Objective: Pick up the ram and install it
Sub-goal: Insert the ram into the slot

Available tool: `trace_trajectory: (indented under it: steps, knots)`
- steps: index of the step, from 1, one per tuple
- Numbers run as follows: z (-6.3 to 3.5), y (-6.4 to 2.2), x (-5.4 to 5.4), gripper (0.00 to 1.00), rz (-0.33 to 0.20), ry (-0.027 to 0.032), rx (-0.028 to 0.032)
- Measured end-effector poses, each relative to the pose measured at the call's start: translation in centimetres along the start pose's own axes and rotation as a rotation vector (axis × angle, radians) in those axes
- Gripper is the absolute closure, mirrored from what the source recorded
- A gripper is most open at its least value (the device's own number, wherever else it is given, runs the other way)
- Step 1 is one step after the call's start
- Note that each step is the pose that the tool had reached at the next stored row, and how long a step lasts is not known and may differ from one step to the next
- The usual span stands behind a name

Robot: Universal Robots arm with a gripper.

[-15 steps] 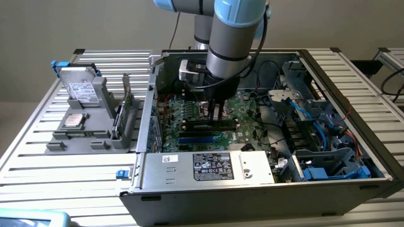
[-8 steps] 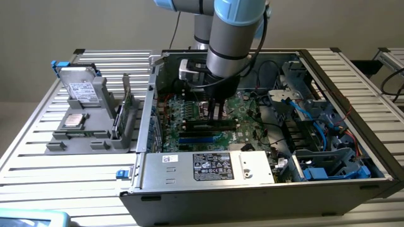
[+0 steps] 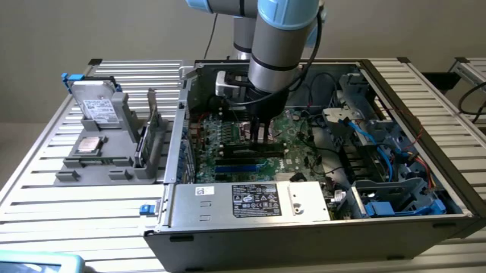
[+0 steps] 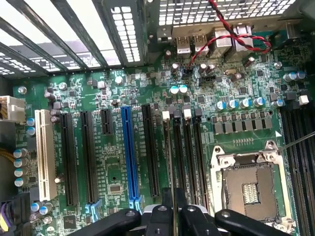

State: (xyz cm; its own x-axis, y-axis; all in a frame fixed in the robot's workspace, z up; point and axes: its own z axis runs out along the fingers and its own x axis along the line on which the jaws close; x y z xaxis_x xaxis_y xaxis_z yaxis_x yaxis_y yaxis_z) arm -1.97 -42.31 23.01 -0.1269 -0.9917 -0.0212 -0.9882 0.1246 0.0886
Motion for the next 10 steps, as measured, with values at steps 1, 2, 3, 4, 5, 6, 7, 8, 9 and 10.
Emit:
trace_trajectory:
  steps: [1, 2, 3, 4, 5, 6, 7, 8, 9, 10]
  knots:
    - [0.01, 0.0, -0.05, 0.86, -0.002, 0.0003, 0.0002]
    - [0.01, 0.02, -0.22, 0.86, -0.002, 0.0015, 0.0004]
    - [0.01, 0.02, -0.26, 0.86, -0.002, 0.0016, 0.0005]
    - [0.01, 0.02, -0.26, 0.86, -0.003, 0.0015, 0.0005]
    - [0.02, 0.03, -0.31, 0.86, -0.003, 0.0014, 0.0007]
    - [0.01, 0.03, -0.34, 0.86, -0.003, 0.0017, 0.0008]
    - [0.02, 0.03, -0.38, 0.86, -0.003, 0.0016, 0.001]
    - [0.02, 0.04, -0.43, 0.86, -0.004, 0.0015, 0.0015]
    - [0.02, 0.05, -0.48, 0.86, -0.004, 0.0016, 0.0021]
    - [0.02, 0.06, -0.56, 0.86, -0.005, 0.0014, 0.0029]
